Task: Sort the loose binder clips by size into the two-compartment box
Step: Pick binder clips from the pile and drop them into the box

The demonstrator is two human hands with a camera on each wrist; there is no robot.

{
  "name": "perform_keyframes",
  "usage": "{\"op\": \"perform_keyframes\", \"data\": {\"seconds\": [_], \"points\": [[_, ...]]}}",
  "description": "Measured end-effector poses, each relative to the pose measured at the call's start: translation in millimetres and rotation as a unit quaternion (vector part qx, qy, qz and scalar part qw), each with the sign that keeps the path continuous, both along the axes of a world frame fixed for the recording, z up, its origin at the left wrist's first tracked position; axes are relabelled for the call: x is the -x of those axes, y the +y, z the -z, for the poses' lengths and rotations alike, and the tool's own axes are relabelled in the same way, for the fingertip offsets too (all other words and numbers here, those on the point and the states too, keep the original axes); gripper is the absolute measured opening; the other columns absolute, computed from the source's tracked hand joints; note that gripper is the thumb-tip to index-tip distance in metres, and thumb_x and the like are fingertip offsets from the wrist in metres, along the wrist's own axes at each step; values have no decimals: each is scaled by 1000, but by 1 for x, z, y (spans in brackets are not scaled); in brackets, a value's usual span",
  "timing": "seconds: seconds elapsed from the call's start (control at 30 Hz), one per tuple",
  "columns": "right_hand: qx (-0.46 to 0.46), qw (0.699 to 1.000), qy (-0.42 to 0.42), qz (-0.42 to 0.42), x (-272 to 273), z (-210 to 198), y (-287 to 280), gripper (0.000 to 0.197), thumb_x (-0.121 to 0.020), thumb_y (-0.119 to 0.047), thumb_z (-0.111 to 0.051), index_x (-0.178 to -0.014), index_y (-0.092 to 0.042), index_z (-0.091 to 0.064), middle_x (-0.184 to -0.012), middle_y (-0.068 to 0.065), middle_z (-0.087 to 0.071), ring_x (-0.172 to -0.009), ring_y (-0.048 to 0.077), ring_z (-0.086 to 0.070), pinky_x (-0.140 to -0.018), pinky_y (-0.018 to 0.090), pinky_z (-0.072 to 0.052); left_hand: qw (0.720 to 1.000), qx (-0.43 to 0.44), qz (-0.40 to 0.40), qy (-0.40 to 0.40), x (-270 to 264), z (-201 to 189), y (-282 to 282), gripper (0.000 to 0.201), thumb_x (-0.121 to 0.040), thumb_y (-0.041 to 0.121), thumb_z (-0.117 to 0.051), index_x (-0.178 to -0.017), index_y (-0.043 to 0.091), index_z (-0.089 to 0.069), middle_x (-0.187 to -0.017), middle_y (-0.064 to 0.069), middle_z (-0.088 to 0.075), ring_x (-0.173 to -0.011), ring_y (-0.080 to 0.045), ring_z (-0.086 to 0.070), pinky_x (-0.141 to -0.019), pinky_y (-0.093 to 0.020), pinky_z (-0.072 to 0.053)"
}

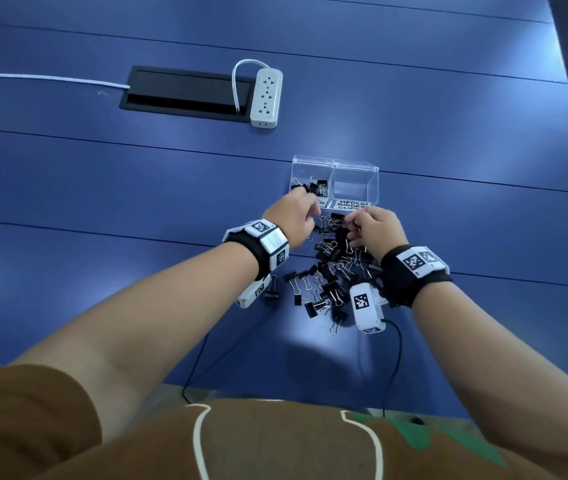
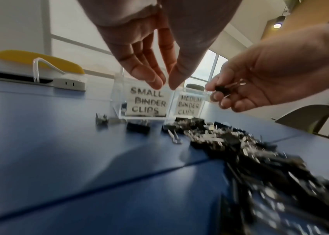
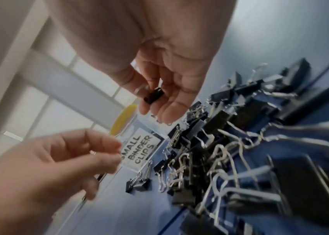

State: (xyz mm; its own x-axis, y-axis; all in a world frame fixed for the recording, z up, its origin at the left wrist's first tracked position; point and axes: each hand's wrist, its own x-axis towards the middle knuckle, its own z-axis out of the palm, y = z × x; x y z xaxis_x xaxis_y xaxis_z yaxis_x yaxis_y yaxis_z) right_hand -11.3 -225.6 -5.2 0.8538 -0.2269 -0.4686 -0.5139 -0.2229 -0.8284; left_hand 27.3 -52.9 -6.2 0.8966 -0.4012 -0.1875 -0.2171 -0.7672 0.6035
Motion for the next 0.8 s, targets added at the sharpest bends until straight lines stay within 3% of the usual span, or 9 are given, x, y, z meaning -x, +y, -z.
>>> {"op": "perform_keyframes", "data": {"seconds": [0.07,0.1,0.17,0.23,0.4,0.57,0.7,0.8], "points": [[-53,998,33,24,3,3,1,26,-87,-5,-40,-72,-8,-61,-66,6,-51,-56,19,-51,-52,31,-50,999,-35,20,25,7,11,-3,20,-87,8,-50,-103,14,-61,-113,-5,-56,-95,-23,-58,-86,-43,-52],[-37,998,42,15,4,5,2,23,-87,-7,-43,-72,-8,-61,-66,5,-51,-55,19,-50,-52,30,-49,998,-52,28,38,9,16,-4,24,-88,9,-51,-110,14,-59,-118,-6,-54,-100,-25,-58,-88,-44,-52],[85,994,32,-60,3,9,6,18,-86,-15,-51,-75,-9,-63,-67,2,-55,-57,16,-50,-57,29,-47,994,-84,30,61,12,25,-7,31,-90,12,-52,-121,14,-55,-126,-8,-49,-107,-28,-57,-92,-46,-50],[211,966,6,-153,-1,10,14,15,-86,-18,-53,-83,-10,-66,-74,0,-60,-66,15,-53,-68,29,-49,991,-112,22,66,13,31,-9,33,-91,15,-54,-124,12,-52,-128,-11,-45,-108,-32,-56,-90,-48,-50],[351,889,5,-293,-14,14,31,18,-87,-18,-52,-97,-8,-65,-104,12,-62,-85,27,-59,-78,35,-52,991,-129,8,44,17,34,-10,26,-89,18,-60,-109,4,-51,-119,-14,-45,-96,-34,-57,-80,-48,-52],[408,855,23,-319,-15,17,41,29,-90,-27,-54,-109,-5,-57,-118,14,-54,-100,31,-59,-82,40,-50,995,-50,-53,62,23,33,-2,22,-83,17,-66,-97,9,-50,-106,-12,-55,-89,-31,-56,-77,-39,-48],[420,848,23,-322,-16,12,47,24,-90,-22,-51,-102,-2,-57,-114,17,-56,-95,34,-61,-71,35,-46,982,57,-157,90,26,26,10,10,-80,13,-64,-83,12,-54,-81,-6,-61,-74,-25,-56,-72,-34,-50],[415,851,20,-322,-16,8,48,20,-87,-18,-49,-94,-2,-58,-106,18,-61,-90,33,-61,-67,33,-43,972,104,-197,71,17,14,13,11,-80,14,-64,-81,15,-54,-76,-1,-60,-71,-20,-55,-71,-28,-48]]}}
